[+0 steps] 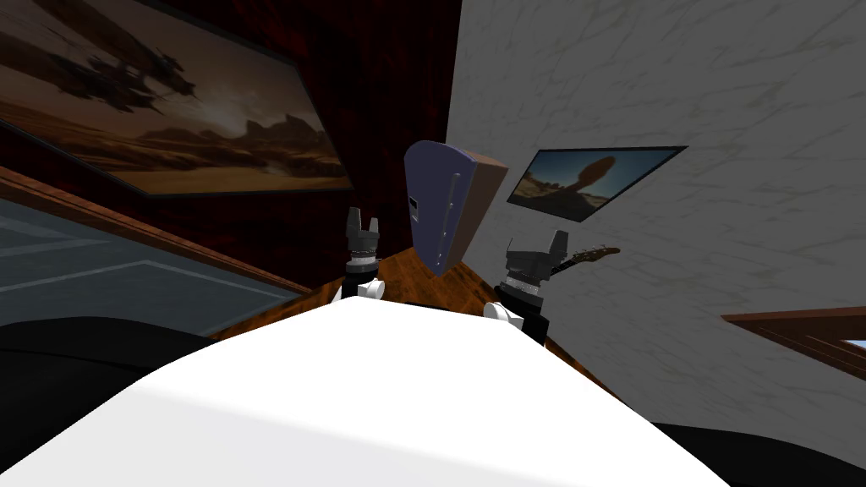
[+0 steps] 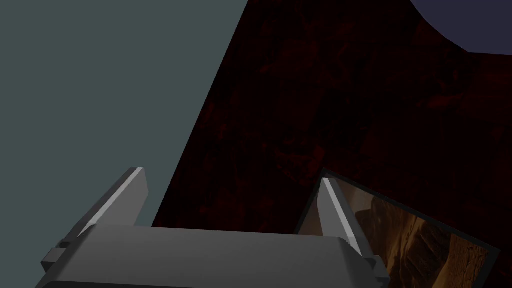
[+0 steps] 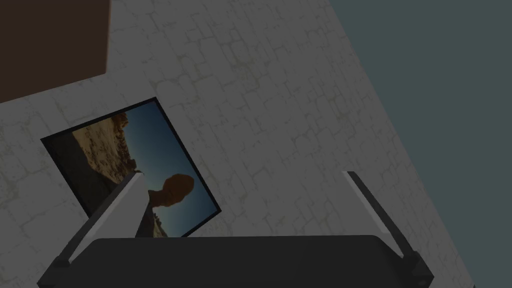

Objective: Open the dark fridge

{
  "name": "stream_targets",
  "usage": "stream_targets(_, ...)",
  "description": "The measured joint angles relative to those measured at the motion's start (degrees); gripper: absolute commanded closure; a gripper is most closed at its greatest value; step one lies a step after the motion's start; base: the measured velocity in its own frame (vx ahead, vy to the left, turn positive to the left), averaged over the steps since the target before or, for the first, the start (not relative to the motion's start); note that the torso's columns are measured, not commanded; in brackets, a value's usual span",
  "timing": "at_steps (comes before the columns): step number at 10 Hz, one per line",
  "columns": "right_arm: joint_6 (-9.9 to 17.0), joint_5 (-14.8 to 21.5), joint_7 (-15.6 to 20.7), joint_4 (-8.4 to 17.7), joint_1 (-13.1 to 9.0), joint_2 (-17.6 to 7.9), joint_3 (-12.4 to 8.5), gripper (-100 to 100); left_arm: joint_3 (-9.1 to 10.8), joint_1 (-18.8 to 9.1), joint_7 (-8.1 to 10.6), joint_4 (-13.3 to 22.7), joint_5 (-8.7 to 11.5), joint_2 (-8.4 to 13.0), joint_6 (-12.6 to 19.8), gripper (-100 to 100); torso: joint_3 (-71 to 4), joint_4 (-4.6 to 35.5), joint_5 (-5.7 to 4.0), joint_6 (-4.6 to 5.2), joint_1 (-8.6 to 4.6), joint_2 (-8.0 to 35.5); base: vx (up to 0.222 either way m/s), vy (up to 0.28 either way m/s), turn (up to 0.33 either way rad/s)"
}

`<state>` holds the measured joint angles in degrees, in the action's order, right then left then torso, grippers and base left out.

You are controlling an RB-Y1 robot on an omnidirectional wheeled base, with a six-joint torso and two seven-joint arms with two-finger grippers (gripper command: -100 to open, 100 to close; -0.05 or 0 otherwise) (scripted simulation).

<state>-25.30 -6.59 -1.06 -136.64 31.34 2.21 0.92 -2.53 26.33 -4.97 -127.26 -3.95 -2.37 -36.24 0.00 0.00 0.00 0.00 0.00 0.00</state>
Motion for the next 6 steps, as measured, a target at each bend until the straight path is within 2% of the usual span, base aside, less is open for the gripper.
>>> stream_targets(2, 0.00, 0.00, 0.00, 0.00, 0.00, 0.00, 0.00, 0, 0.00, 0.00, 0.00, 0.00, 0.00, 0.00, 0.00, 0, -12.00, 6.00, 0.00, 0.00, 0.00, 5.97, 0.000, 0.000, 0.000)
stream_targets(6, 0.00, 0.00, 0.00, -0.01, 0.00, 0.00, 0.00, 0, 0.00, 0.00, 0.00, -0.01, 0.00, 0.00, 0.00, 0, -45.36, 22.68, 0.00, 0.00, 0.00, 22.69, 0.000, 0.000, 0.000)
